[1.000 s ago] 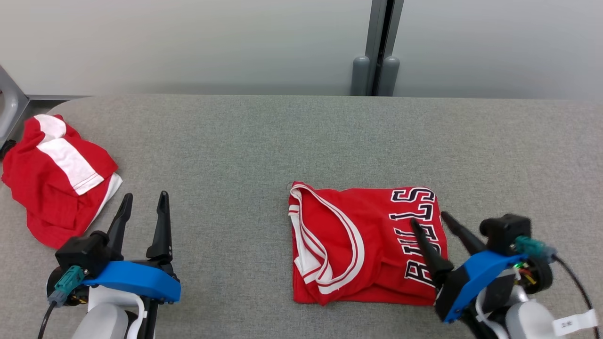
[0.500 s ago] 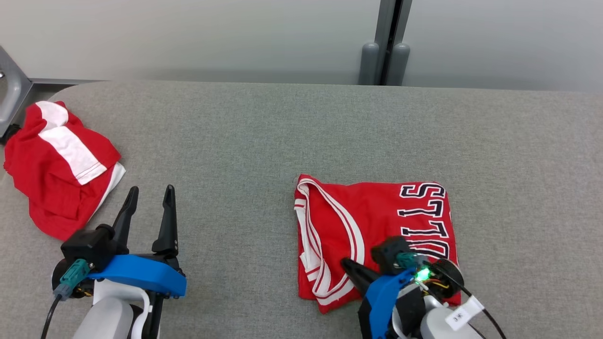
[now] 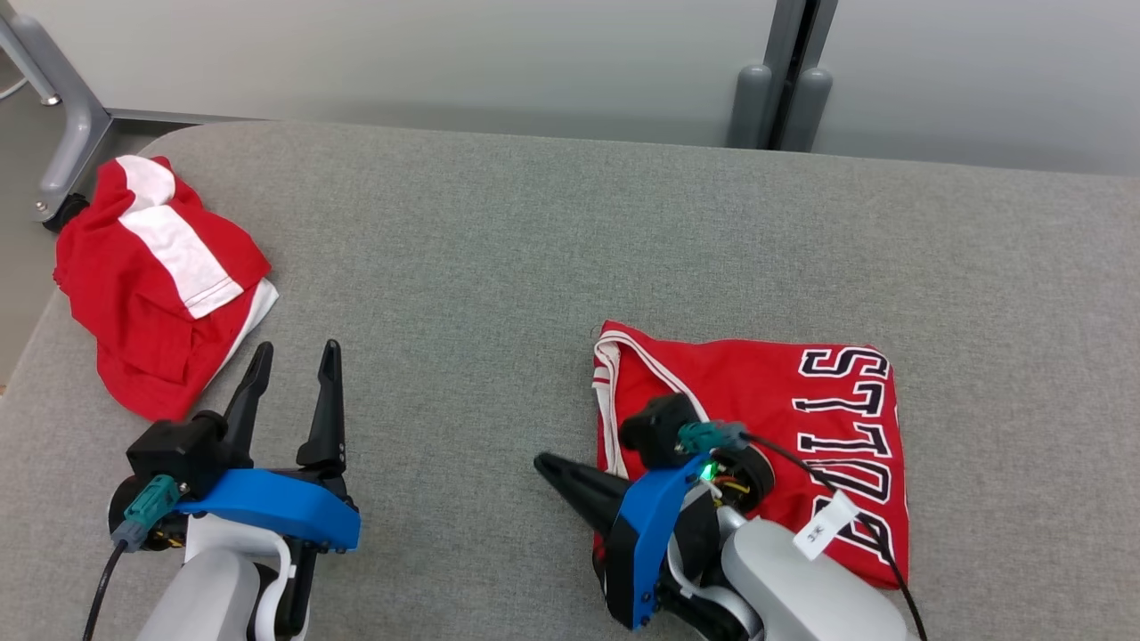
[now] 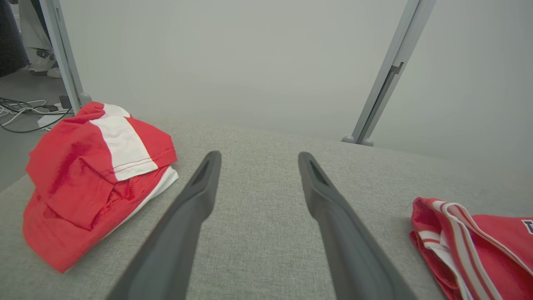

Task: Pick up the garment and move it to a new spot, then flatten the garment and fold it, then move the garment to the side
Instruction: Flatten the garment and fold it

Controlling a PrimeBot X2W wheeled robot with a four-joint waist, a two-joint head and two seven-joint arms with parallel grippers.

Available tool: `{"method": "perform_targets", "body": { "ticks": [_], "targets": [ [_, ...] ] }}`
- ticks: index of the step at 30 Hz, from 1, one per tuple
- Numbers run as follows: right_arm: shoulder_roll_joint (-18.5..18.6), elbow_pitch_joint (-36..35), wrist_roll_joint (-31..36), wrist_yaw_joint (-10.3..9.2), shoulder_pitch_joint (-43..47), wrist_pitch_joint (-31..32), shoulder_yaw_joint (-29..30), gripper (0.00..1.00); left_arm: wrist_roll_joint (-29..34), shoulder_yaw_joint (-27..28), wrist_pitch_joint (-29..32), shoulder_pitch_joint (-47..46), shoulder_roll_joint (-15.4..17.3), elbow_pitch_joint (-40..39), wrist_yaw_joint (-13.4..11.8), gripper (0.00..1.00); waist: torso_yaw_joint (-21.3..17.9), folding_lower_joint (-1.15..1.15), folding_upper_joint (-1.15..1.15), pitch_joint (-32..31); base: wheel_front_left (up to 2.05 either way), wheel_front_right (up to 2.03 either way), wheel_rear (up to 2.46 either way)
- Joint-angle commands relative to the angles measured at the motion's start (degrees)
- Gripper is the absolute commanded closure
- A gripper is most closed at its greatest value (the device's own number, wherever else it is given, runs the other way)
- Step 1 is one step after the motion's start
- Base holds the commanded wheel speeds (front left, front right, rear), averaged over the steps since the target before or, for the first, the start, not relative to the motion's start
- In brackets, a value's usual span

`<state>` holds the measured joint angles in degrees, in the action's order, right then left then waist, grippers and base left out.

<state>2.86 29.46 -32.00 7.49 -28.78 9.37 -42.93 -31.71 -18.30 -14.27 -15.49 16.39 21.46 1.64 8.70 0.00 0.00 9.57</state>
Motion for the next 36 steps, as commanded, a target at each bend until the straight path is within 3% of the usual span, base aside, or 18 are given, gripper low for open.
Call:
{"method": "perform_targets", "body": {
  "ticks": [1,4,5,6,7,13,21,28,36],
  "targets": [
    [0.08,-0.33,-0.99,0.01,-1.26,-1.21,0.35,1.0,-0.08,0.24,-0.3,-0.93,0.15,-0.03,0.13,0.0,-0.09,0.0,0.0,-0.02,0.0,0.0,0.0],
    [0.09,-1.27,-4.04,0.01,-2.84,-6.68,2.48,1.0,-0.16,0.68,-0.53,-0.41,0.42,-0.09,-0.21,0.0,-0.68,0.0,0.0,-0.49,0.0,0.0,0.0],
    [0.12,-1.43,-4.19,0.01,-2.98,-8.4,3.65,0.73,-0.19,0.91,-0.49,-0.07,0.49,-0.2,-0.39,0.0,-1.02,0.0,0.0,-0.74,0.0,0.0,0.0],
    [0.12,-1.66,-4.08,0.01,-2.91,-10.08,5.01,0.16,-0.27,1.23,-0.55,0.36,0.56,-0.31,-0.58,0.0,-1.44,0.0,0.0,-1.02,0.0,0.0,0.0],
    [0.13,-1.79,-3.33,0.01,-2.72,-11.66,6.79,0.0,-0.34,1.51,-0.62,0.74,0.6,-0.49,-0.65,0.0,-1.87,0.0,0.0,-1.23,0.0,0.0,0.0],
    [2.21,-5.3,4.59,0.01,3.11,-16.19,18.96,0.0,-0.43,2.99,-0.8,2.66,1.05,-1.62,-1.28,0.0,-4.87,0.0,0.0,-2.82,0.0,0.0,0.0],
    [3.25,-16.72,14.21,0.01,16.04,-14.78,36.52,0.0,-0.16,4.35,-0.93,5.55,1.41,-3.67,-2.14,0.0,-8.1,0.0,0.0,-4.57,0.0,0.0,0.0],
    [3.06,-22.89,18.93,0.01,22.75,-12.53,42.59,0.0,0.49,5.19,-0.95,9.15,0.73,-5.77,-3.44,0.0,-9.83,0.0,0.0,-6.02,0.0,0.0,0.0],
    [3.75,-22.62,20.57,0.01,25.48,-12.91,45.7,0.0,1.11,4.56,-0.97,11.82,0.62,-5.71,-3.68,0.0,-9.9,0.0,0.0,-8.6,0.0,0.0,0.0]
  ]
}}
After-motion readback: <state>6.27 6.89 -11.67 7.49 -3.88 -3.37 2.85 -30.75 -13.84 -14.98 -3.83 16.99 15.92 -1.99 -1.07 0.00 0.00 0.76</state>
